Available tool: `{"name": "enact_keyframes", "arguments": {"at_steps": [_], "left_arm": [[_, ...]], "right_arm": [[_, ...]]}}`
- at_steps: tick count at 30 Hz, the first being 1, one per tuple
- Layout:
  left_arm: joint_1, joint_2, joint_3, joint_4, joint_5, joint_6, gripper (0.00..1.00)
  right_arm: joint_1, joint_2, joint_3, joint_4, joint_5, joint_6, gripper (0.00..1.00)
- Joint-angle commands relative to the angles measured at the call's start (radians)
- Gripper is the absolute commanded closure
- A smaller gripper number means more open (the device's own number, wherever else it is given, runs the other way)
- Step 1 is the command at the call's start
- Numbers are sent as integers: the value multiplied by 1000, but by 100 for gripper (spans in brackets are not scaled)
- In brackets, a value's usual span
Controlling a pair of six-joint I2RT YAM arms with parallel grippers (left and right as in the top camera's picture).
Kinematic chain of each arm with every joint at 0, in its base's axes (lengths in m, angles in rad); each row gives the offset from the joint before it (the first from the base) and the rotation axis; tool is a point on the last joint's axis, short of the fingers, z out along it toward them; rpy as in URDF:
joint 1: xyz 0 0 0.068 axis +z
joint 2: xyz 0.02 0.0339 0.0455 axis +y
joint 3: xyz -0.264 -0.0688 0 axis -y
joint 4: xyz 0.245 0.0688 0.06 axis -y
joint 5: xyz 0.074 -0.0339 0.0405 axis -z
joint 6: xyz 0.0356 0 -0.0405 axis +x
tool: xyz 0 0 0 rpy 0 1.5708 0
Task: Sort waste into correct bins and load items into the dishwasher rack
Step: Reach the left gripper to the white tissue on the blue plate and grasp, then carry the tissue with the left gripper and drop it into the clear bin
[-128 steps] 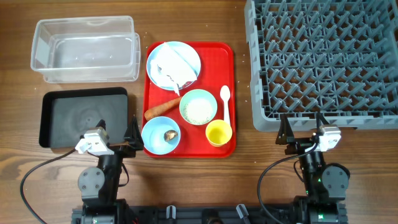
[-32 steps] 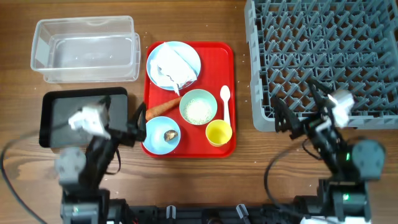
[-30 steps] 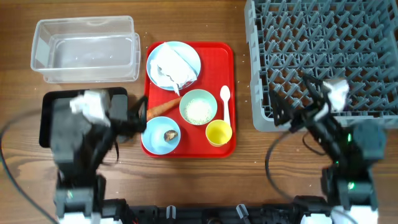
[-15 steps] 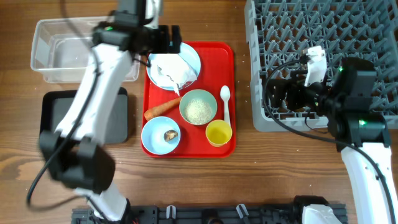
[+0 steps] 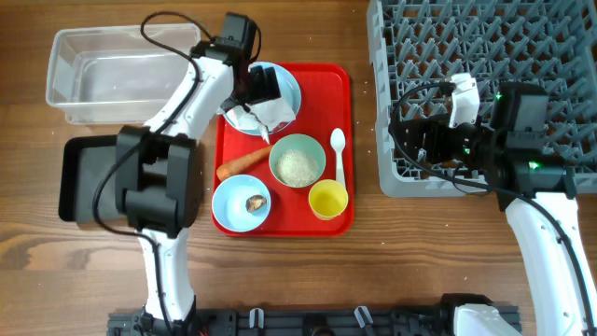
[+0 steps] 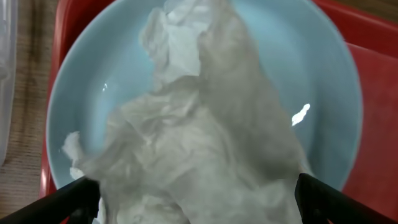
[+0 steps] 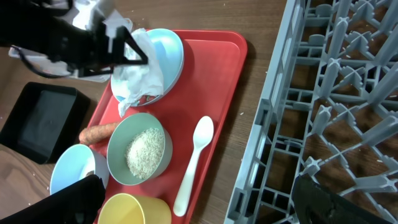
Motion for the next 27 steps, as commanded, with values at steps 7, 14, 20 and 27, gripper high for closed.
{"name": "enact_keyframes", "arguments": {"at_steps": [7,14,20,27], "left_arm": [[2,132,19,20,-34,-43,16],[0,148,19,27,-35,-43,96],[3,68,78,22,3,-39,96],[32,-130,156,32,-90,-39,96]], "right_arm": [[3,5,18,-1,6,6,0],[3,5,18,-1,6,6,0],[3,5,18,-1,6,6,0],[3,5,18,-1,6,6,0]]}}
